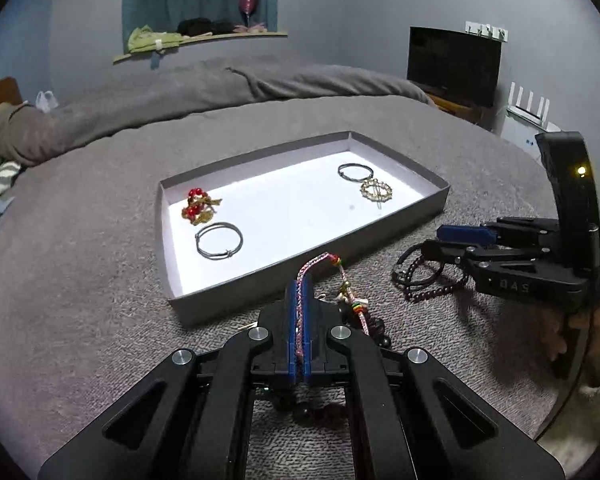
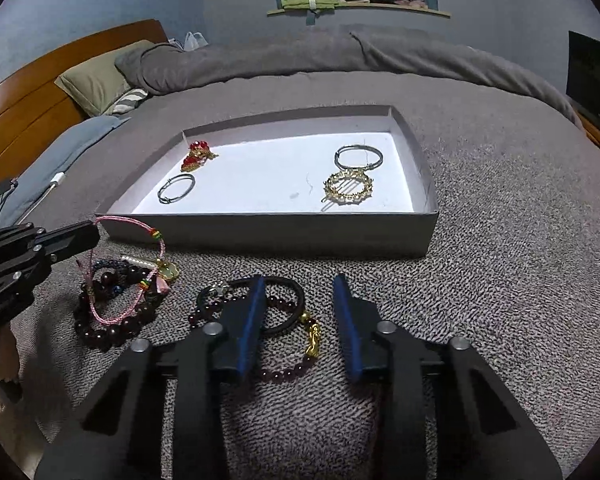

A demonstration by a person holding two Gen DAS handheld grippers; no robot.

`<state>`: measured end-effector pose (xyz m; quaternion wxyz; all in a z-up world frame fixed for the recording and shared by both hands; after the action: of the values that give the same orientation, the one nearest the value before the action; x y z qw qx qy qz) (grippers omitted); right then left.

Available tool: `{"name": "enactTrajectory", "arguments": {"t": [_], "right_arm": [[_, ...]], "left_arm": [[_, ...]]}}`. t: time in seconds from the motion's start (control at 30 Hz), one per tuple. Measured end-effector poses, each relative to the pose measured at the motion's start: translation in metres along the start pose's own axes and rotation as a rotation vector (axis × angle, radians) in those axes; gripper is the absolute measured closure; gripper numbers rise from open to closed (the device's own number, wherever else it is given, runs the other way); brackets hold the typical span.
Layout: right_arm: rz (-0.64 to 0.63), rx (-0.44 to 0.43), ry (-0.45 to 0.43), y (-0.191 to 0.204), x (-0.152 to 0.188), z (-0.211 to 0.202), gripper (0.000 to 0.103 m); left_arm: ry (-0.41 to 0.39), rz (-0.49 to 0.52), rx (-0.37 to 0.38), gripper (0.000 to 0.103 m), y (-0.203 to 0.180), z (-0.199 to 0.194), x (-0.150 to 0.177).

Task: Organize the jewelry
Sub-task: 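Grasp the pink cord bracelet with the left tool while the right tool grasps the black hair tie, then carry the pink bracelet and hair tie into the tray and open both tools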

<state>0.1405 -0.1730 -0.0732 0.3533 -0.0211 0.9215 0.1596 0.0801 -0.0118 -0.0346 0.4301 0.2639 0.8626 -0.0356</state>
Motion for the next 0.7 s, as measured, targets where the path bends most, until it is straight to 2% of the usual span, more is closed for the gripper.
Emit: {"name": "enactTrajectory", "arguments": {"t": [0.13,0.23,0.37,0.7], "right_arm": [[-0.006,0.002,0.009,0.002,0.002,0.003,0.081],[-0.014,0.001,-0.008,0.003,0.002,-0.002,0.099],[-0.021,-0.012,-0.037,0.005,0.001,-0.010,0.099],[-0.044,-0.071,-0.233,0.014,-0.019,-0.061,0.100]], "left_arm": [[-0.009,-0.013,0.000,0.100,0.003,-0.003,-0.001],[-0.015,-0.021,-0.005,0.100,0.007,-0.005,0.000],[-0.026,-0.036,-0.002,0.100,0.010,-0.009,0.000],[-0.092,-0.049,-0.017,0.100,0.018,-0.030,-0.013]]}}
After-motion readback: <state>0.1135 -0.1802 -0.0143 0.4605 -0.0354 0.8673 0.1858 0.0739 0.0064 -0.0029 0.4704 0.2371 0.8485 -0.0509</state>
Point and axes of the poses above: each gripper's, at about its wrist camera, not at the fingertips, and z roughly the way its jaws point, y to its left, x to its underside, the point moved 6 cm from there along z, roughly the way its jaws point, and after that the axes turned 13 degrees about z, right-handed, at the moved point
